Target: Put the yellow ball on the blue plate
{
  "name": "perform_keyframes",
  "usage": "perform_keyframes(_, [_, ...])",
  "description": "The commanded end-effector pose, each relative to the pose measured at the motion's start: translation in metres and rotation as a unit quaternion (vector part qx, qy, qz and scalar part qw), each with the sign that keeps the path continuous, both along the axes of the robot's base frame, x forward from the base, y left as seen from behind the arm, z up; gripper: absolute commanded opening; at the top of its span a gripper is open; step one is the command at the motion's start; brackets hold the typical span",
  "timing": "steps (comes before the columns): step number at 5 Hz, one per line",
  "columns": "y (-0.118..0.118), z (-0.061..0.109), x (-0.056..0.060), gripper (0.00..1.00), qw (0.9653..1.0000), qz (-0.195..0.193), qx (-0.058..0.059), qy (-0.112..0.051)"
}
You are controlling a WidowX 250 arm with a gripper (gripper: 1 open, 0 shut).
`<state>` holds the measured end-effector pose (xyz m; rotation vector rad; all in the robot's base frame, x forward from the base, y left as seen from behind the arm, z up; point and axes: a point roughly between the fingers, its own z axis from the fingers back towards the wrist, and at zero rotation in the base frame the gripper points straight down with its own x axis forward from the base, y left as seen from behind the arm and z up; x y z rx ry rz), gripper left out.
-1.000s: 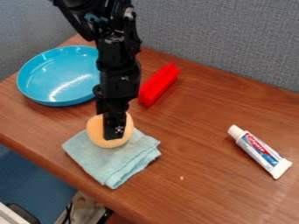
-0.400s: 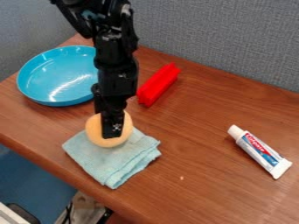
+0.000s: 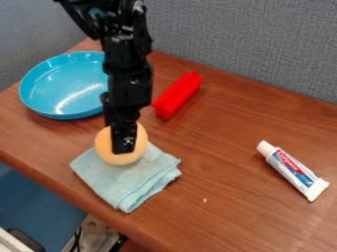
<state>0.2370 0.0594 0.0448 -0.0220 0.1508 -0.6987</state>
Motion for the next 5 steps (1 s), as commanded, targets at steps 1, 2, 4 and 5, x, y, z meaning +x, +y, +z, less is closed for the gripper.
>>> perform_keyframes(1, [0.0019, 0.0055, -0.0016, 0.0, 1.0, -0.003, -0.004, -0.003])
perform_keyframes(2, [0.0024, 0.0048, -0.0014, 0.0, 1.0, -0.004, -0.006, -0.003])
perform_keyframes(4, [0.0032, 0.0047, -0.0009, 0.0, 0.9999, -0.007, -0.009, -0.005])
perform_keyframes(5, [0.0035, 0.0038, -0.0006, 0.0, 0.9999, -0.008, -0.011, -0.005])
